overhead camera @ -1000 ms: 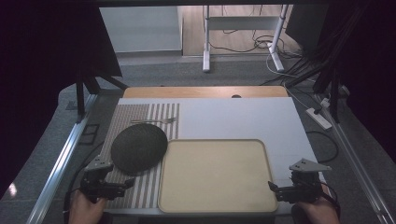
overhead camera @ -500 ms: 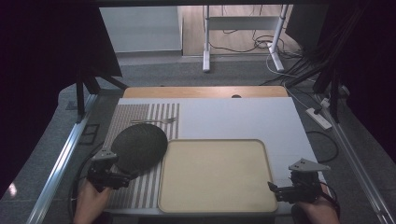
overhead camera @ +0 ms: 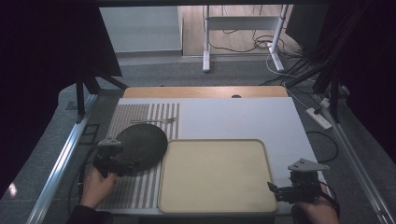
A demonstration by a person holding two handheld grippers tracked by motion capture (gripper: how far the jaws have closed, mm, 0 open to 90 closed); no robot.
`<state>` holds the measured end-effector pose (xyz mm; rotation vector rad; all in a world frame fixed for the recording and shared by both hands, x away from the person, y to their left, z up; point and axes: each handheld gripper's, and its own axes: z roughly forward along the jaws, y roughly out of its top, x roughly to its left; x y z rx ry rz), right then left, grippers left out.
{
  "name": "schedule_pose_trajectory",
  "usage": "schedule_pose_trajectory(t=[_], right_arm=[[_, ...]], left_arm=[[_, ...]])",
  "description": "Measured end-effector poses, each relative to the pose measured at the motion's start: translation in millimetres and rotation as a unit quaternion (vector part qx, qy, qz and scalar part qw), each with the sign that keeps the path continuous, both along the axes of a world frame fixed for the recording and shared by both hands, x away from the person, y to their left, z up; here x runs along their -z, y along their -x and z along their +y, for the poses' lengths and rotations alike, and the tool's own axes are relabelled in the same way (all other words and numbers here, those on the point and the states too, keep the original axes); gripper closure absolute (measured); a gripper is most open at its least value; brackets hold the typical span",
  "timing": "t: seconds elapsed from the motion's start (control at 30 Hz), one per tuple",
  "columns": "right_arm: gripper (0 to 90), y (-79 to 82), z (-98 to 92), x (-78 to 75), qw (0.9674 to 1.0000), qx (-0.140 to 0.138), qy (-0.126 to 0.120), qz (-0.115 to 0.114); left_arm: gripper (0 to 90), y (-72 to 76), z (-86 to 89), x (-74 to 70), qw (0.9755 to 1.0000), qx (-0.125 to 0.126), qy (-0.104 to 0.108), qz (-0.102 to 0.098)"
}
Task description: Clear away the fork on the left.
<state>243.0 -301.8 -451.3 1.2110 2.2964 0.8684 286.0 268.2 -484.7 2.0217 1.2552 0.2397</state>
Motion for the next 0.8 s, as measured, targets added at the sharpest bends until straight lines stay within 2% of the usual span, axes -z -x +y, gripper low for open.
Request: schedule_pose_trajectory(t=[0.13,0.17,0.23,0.33,0.37,0.47,0.5,0.53,0.6,0.8], right_arm=[[0.0,-0.1,0.1,0.1,1.0000,-0.001,0.001,0.001],[0.0,-0.2,0.2,0.1,1.0000,0.000,0.001,0.002],[0.0,-0.2,0.2,0.1,1.0000,0.000,0.001,0.002],[0.0,-0.3,0.3,0.1,1.0000,0.000,0.002,0.002],[0.0,-0.3,0.3,0.2,1.0000,0.001,0.002,0.002],[0.0,-0.4,0.3,0.2,1.0000,0.001,0.002,0.002],[0.0,-0.3,0.3,0.2,1.0000,0.000,0.002,0.002],[0.0,-0.3,0.3,0.2,1.0000,0.000,0.002,0.002],[0.0,-0.4,0.3,0.2,1.0000,0.000,0.002,0.002],[0.0,-0.4,0.3,0.2,1.0000,-0.001,0.002,0.003]], left_arm=[[0.0,-9.6,-0.8,0.9,1.0000,0.002,-0.006,0.002],[0.0,-17.0,-1.4,1.3,0.9999,0.002,-0.015,0.003],[0.0,-20.8,-1.6,1.2,0.9998,0.002,-0.017,0.004],[0.0,-34.9,-2.0,-0.6,0.9997,0.002,-0.024,-0.003],[0.0,-34.9,-2.0,-0.6,0.9997,0.002,-0.024,-0.003],[0.0,-47.2,-1.3,-2.0,0.9999,-0.001,-0.015,-0.005],[0.0,-54.7,-0.8,-2.2,0.9999,-0.004,-0.010,0.001],[0.0,-54.7,-0.8,-2.2,0.9999,-0.004,-0.010,0.001],[0.0,-64.4,-0.2,-2.1,0.9999,-0.008,-0.008,0.007],[0.0,-81.8,1.1,-1.3,0.9996,-0.015,-0.018,0.013]])
